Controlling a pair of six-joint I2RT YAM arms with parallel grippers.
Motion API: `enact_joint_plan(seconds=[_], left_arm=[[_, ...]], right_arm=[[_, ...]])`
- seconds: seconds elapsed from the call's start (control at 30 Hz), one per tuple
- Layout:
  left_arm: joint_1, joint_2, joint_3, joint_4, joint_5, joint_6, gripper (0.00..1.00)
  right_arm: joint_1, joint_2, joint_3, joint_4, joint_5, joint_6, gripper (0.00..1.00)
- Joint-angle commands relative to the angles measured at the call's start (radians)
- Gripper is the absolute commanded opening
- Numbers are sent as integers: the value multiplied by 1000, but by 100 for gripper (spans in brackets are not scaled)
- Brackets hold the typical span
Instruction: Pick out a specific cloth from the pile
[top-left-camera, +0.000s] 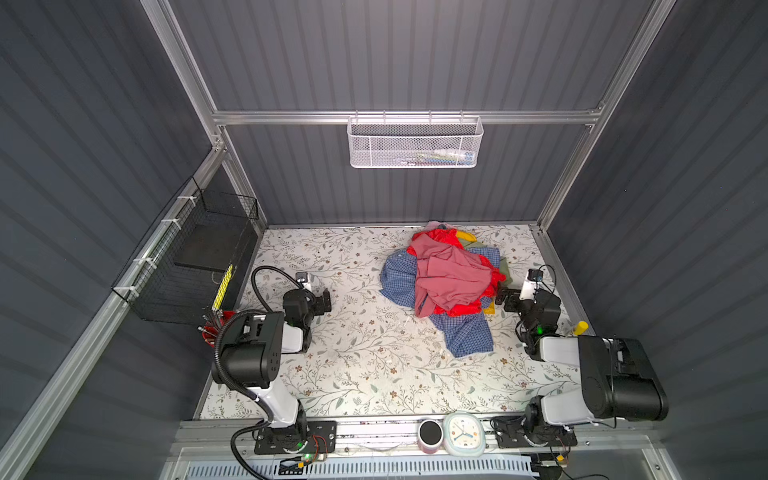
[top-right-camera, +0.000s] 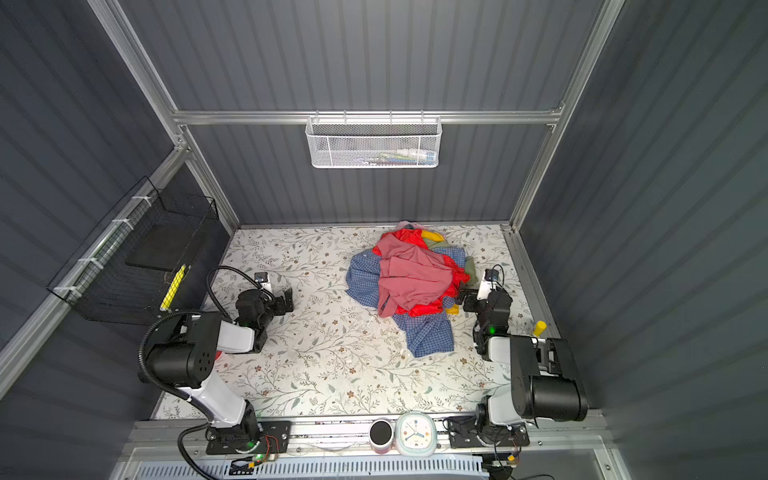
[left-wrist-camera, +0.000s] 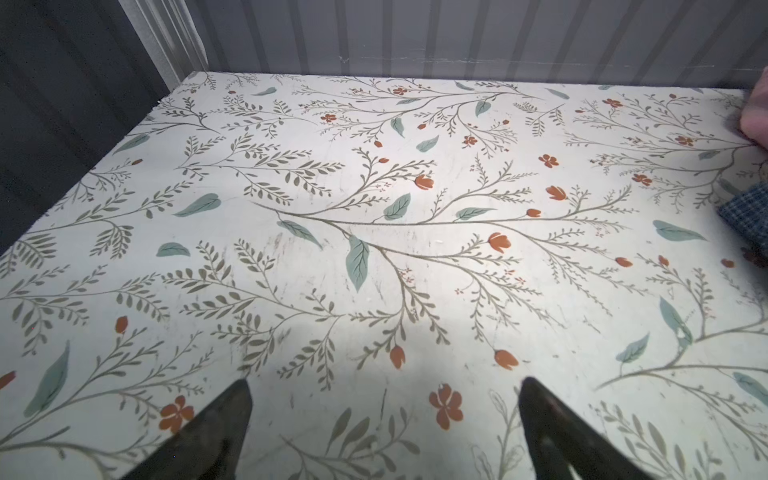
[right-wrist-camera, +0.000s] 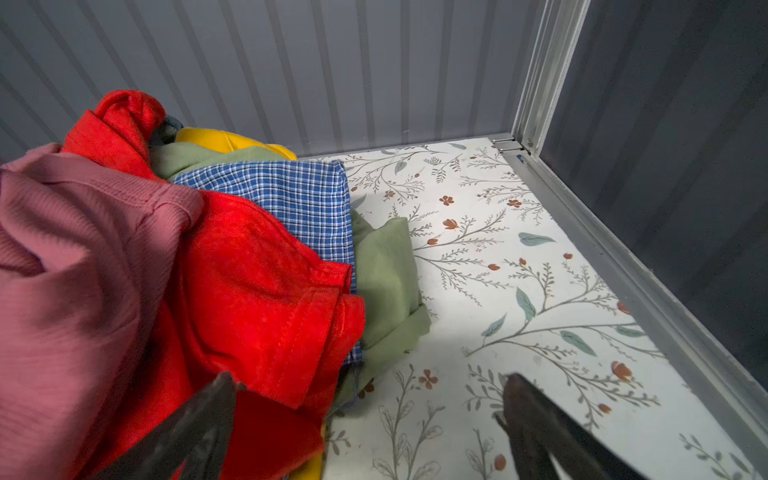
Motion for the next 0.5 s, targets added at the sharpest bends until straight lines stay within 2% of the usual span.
enact_joint_plan(seconds=[0.0, 0.47], left_arm=[[-7, 12, 16, 1, 12, 20, 100], [-9, 12, 19, -2, 10, 20, 100]], right_arm=[[0, 1, 3, 13, -3, 9, 99], [-2, 0, 7, 10, -4, 9, 99]])
